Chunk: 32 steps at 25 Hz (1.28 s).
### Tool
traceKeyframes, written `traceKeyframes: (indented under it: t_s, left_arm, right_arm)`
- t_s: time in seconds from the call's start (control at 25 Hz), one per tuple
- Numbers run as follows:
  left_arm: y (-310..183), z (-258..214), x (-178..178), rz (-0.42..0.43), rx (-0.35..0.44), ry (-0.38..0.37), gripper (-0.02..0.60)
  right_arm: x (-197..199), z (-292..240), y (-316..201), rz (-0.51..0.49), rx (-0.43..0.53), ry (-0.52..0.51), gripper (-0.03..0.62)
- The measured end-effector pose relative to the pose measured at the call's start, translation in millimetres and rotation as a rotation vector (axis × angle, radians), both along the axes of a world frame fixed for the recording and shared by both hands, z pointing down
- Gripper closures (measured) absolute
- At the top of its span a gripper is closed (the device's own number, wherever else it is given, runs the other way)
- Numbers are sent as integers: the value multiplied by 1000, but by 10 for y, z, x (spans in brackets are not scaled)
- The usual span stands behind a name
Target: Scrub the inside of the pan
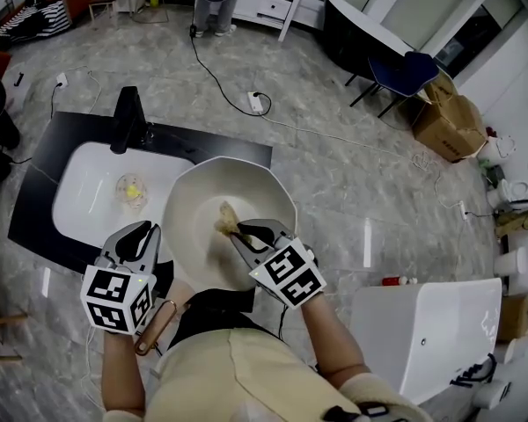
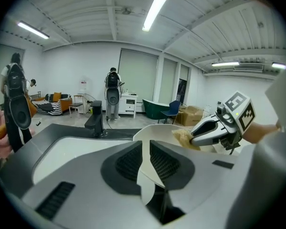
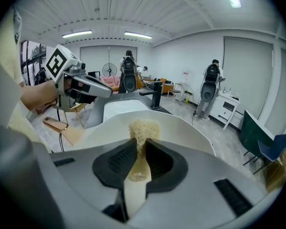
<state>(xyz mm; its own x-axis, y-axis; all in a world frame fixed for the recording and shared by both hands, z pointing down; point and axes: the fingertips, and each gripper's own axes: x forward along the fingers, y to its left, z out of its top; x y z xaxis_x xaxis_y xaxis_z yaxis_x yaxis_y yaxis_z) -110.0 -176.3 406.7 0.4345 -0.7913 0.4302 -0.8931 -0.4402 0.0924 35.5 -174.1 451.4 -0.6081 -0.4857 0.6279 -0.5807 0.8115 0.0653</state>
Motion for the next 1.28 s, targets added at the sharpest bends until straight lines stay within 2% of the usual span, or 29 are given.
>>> traceKeyframes:
  t_s: [0.2, 0.36, 0.6, 1.28]
  left_arm:
    - [48, 29, -6, -8, -4, -13, 537]
    - [76, 20, -1, -11, -6, -8, 541]
    - [106, 85, -32, -11, -20, -52, 543]
    - [153, 108, -14, -13, -27, -55, 543]
  right_arm:
    - [25, -76, -40, 52, -19, -102, 525]
    - [32, -105, -74, 84, -29, -146, 526]
    - [49, -142, -107, 121, -32, -185, 530]
    - [99, -144, -121, 175, -64, -252, 531]
